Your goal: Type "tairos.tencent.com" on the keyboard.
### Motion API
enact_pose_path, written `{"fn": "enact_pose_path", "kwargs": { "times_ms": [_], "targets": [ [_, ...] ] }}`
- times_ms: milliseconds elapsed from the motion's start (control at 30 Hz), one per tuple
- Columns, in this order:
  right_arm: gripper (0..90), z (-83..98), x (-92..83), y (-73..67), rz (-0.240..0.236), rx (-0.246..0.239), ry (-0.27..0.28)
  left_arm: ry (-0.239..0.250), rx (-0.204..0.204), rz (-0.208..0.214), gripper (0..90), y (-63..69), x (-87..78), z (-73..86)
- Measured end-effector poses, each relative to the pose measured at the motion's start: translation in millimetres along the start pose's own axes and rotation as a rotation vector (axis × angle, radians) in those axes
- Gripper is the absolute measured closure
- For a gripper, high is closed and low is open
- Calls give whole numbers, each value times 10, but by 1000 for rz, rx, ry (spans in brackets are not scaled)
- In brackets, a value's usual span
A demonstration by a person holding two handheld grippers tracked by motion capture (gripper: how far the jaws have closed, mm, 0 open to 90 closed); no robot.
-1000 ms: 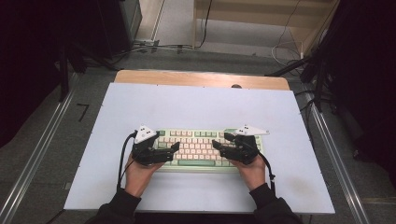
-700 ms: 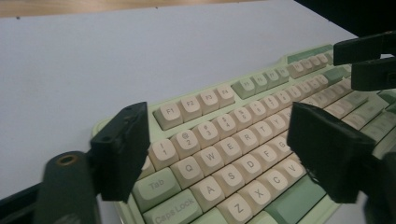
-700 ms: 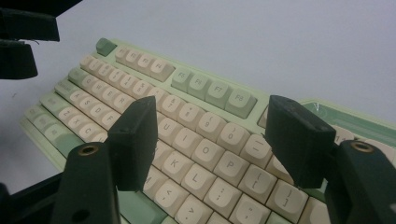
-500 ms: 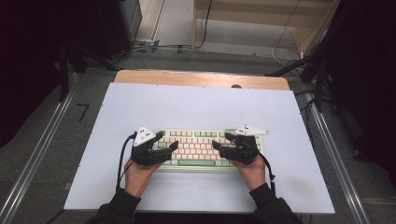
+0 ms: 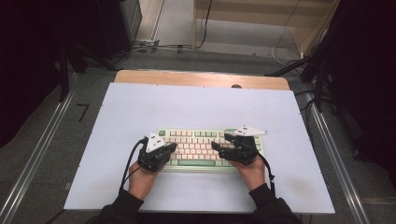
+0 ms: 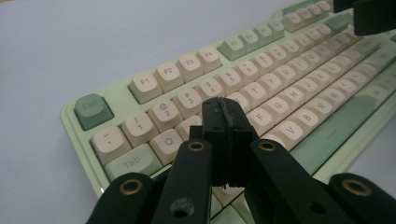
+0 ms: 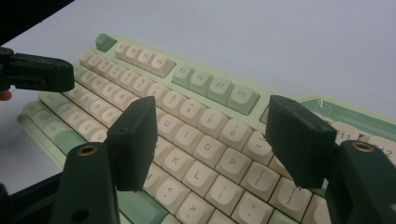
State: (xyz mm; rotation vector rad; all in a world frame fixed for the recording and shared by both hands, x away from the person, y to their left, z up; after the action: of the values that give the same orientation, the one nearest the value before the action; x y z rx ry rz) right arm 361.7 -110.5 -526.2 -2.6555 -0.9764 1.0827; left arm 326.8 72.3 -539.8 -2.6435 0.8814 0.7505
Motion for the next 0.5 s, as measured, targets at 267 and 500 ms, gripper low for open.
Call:
{"fn": "enact_pose_path", "kwargs": {
  "times_ms": [267,500],
  "targets": [
    [326,12,3,-2,0,1,-5,-6,-26,31,900,21,42,1],
    [326,11,2,2,0,1,-2,-21,-37,39,900,15,76,23]
  ]
}}
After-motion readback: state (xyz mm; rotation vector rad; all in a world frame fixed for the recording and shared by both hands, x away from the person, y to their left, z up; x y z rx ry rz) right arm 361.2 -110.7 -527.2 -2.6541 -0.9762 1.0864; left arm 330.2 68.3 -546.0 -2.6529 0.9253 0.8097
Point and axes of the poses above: each handheld gripper's, and its own axes: x roughly forward along the jaws, z roughly out of its underside, y roughly to its right, the point moved 10 cm from there along x, roughly forward along the jaws, and after that the axes turned 11 degrees about x, right-handed, at the moved point
